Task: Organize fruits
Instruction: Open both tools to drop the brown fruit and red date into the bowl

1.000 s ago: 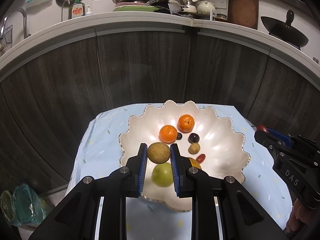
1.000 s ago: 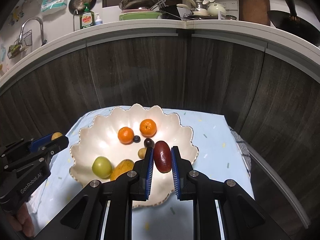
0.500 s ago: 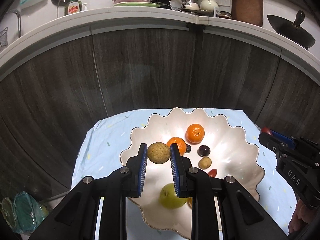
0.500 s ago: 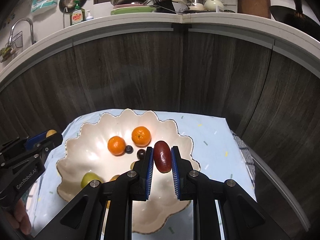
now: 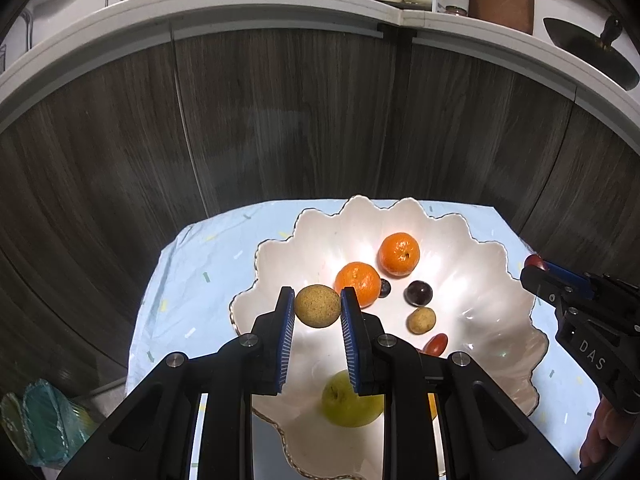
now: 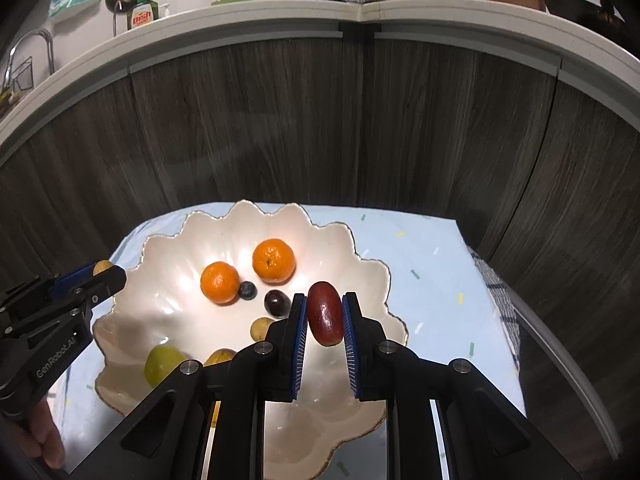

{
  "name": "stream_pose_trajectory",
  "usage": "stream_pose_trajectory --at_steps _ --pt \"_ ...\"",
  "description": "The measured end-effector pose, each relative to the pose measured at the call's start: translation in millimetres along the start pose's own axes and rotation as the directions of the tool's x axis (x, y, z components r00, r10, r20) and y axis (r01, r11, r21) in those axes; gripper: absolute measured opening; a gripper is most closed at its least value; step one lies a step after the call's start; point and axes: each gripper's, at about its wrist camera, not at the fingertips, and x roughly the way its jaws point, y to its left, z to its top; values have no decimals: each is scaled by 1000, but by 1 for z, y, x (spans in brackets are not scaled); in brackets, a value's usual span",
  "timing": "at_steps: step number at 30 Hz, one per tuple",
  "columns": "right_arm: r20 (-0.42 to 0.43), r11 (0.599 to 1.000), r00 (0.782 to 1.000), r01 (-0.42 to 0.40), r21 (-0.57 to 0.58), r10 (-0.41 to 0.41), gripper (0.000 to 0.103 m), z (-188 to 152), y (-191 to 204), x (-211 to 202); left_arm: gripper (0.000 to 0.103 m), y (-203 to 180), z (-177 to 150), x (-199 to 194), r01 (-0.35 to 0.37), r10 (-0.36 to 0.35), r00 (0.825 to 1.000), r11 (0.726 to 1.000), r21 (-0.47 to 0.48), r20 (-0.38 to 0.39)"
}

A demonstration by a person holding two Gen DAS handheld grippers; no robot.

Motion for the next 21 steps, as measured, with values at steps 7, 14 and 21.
stream_pose_trajectory --at_steps 7,14,21 --pt "-33 1000 999 -5 14 6 20 -1 -1 4 34 0 -2 5 9 -8 999 1000 5 -33" --pt "-16 999 1000 -6 31 7 56 -1 -2 -3 60 0 -3 -1 -9 9 1000 1000 4 -28" --pt "11 999 1000 12 40 -12 73 0 -2 -17 79 2 -4 -15 -45 45 999 999 0 -15"
